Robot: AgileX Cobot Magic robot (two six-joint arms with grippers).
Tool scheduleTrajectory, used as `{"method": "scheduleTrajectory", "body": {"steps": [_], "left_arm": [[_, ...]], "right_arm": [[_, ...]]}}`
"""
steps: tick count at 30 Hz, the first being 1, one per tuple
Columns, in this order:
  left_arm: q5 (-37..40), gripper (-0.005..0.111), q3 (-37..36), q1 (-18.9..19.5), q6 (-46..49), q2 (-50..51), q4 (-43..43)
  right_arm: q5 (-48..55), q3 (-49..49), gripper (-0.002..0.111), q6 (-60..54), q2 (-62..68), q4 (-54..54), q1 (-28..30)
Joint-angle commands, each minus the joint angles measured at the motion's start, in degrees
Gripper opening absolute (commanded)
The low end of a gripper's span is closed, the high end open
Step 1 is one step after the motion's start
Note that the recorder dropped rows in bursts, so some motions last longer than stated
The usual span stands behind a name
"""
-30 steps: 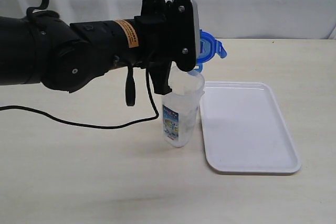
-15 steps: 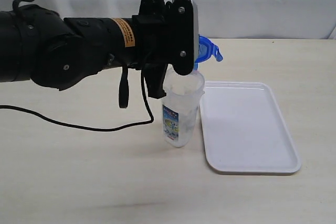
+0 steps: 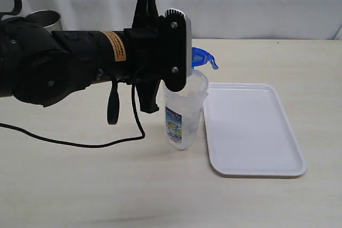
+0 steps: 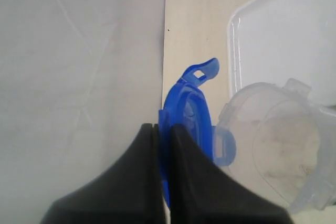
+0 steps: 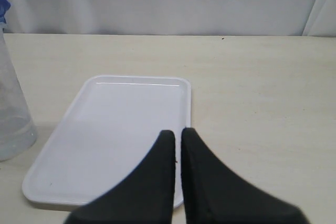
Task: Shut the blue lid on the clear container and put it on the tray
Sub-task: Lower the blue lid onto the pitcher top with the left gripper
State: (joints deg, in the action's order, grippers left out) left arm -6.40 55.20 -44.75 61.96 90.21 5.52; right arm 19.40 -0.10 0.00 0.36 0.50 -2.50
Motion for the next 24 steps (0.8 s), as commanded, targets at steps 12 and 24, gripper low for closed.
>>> {"method": "scheduleTrajectory", "body": {"steps": [12, 24], "left_arm": [[2.31, 0.0, -0.8, -1.96, -0.3, -0.39, -0.19], [6.03, 0.0, -0.8, -1.96, -0.92, -0.39, -0.65]], "right_arm": [[-0.01, 0.1, 0.004, -0.42, -0.36, -0.1, 0.33], [-0.01, 0.1, 0.004, -0.42, -0.36, -0.1, 0.33]]}}
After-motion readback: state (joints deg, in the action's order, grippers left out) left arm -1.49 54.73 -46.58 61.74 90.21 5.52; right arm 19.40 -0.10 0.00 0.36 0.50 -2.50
